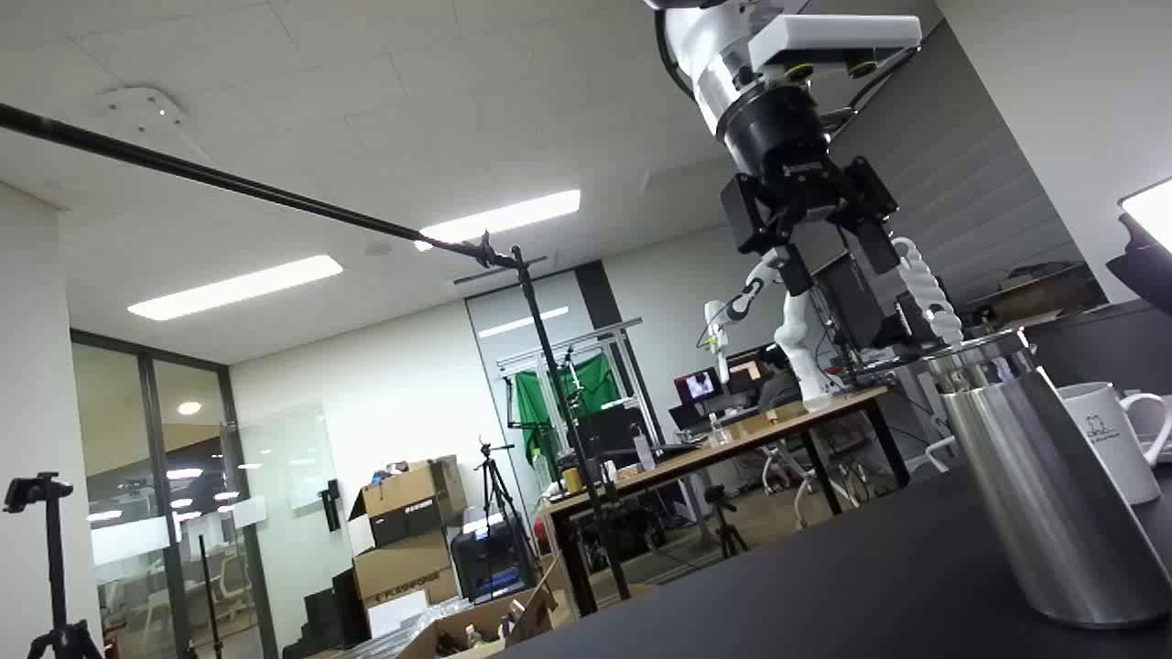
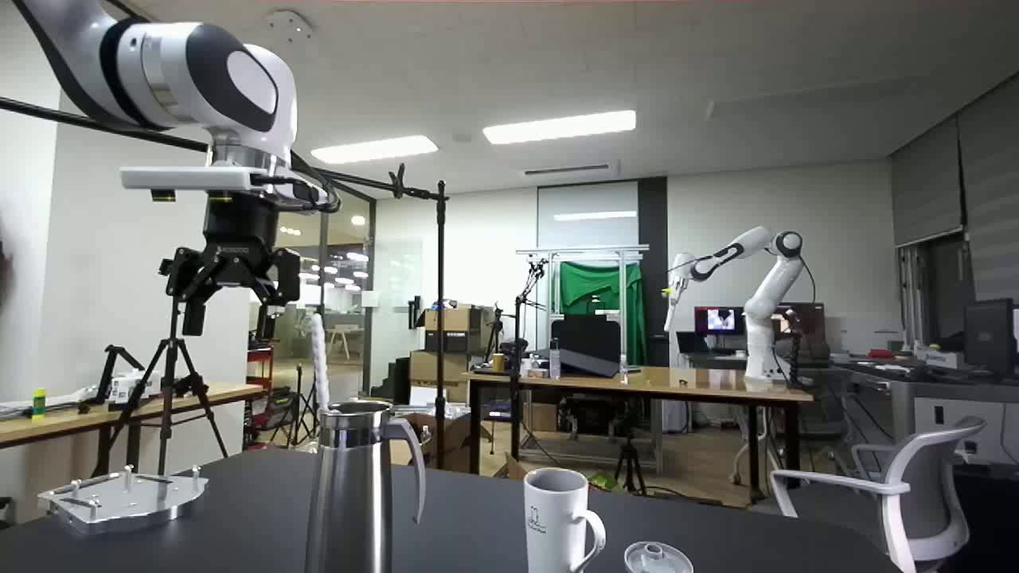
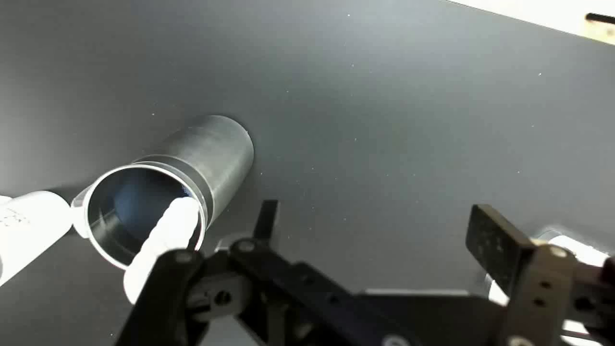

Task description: Stir in the silver cup using the white rod.

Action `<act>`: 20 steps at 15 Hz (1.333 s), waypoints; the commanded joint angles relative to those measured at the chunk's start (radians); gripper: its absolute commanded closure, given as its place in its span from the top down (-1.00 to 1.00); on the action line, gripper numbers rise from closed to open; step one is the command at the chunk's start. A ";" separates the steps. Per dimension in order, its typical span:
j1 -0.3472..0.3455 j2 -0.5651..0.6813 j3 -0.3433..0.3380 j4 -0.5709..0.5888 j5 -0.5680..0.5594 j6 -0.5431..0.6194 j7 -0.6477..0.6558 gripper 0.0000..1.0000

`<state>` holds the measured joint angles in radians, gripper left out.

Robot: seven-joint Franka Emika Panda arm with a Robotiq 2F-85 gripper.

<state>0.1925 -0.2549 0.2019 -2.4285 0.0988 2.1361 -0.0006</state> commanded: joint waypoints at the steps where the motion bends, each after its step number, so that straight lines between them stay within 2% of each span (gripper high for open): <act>1: 0.005 0.001 -0.005 0.001 -0.002 -0.001 0.001 1.00; 12: 0.005 0.001 -0.005 0.002 -0.002 0.002 0.001 1.00; 20: -0.007 0.013 0.013 0.042 -0.148 0.132 0.010 1.00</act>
<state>0.1929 -0.2459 0.2103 -2.4171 0.0022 2.2524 -0.0144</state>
